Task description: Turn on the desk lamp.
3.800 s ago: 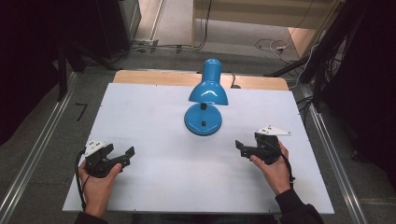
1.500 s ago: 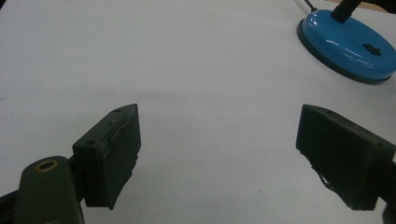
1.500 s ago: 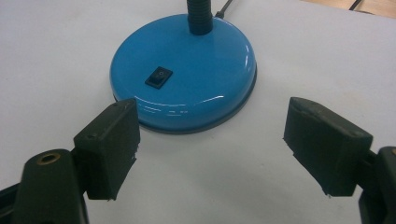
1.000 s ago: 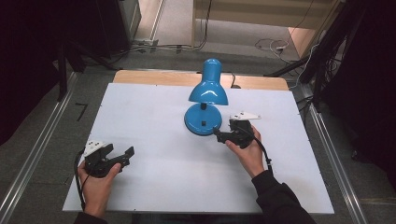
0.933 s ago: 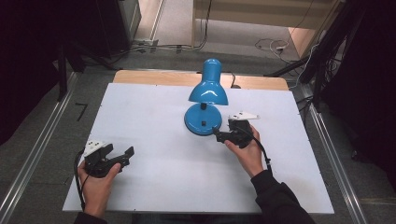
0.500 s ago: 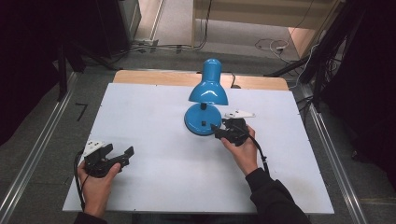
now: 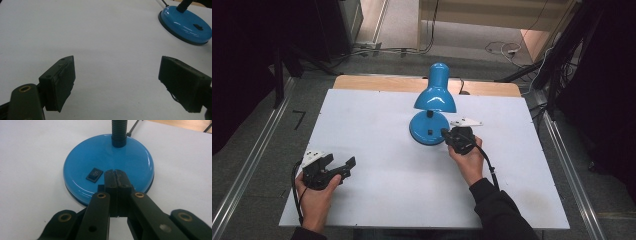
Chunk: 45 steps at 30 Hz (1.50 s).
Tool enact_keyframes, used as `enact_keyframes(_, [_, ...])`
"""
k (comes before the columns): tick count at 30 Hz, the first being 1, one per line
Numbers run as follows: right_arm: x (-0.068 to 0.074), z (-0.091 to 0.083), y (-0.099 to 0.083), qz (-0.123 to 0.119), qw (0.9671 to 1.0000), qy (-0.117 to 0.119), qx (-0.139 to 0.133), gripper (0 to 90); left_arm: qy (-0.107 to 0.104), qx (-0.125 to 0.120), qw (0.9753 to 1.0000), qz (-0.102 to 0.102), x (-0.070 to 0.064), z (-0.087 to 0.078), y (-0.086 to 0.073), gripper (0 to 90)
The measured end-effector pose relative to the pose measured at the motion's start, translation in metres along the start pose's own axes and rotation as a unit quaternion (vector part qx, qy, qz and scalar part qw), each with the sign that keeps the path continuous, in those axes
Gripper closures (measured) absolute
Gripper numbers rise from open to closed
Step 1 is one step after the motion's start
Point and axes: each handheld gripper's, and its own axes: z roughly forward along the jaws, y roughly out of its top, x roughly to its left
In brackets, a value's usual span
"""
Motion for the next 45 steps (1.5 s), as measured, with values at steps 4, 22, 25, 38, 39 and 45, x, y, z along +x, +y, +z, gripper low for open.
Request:
enact_keyframes(4, [0.001,0.003,0.001,0.001,1.0,0.003,0.0,87.5,0.0,0.0,1.0,0.0,0.0,0.0,0.0,14.8])
enact_keyframes(22, [0.014,0.02,0.015,-0.007,0.9999,0.009,-0.003,87.6,0.0,0.0,1.0,-0.001,0.002,0.0,0.0,14.8])
enact_keyframes(25, [0.019,0.028,0.014,-0.015,0.9998,0.011,0.005,87.6,-0.001,0.0,1.0,-0.001,0.002,0.0,0.0,14.8])
enact_keyframes(38, [0.024,0.039,0.01,-0.021,0.9997,0.005,0.008,87.9,0.001,0.0,1.0,-0.004,0.004,-0.001,-0.001,14.8])
enact_keyframes(39, [0.024,0.039,0.01,-0.023,0.9997,0.004,0.007,87.9,0.0,-0.001,1.0,-0.004,0.004,-0.001,-0.001,14.8])
enact_keyframes(45, [0.026,0.038,0.005,-0.019,0.9998,0.001,0.008,88.1,0.0,-0.002,1.0,-0.003,0.003,-0.002,-0.001,14.8])
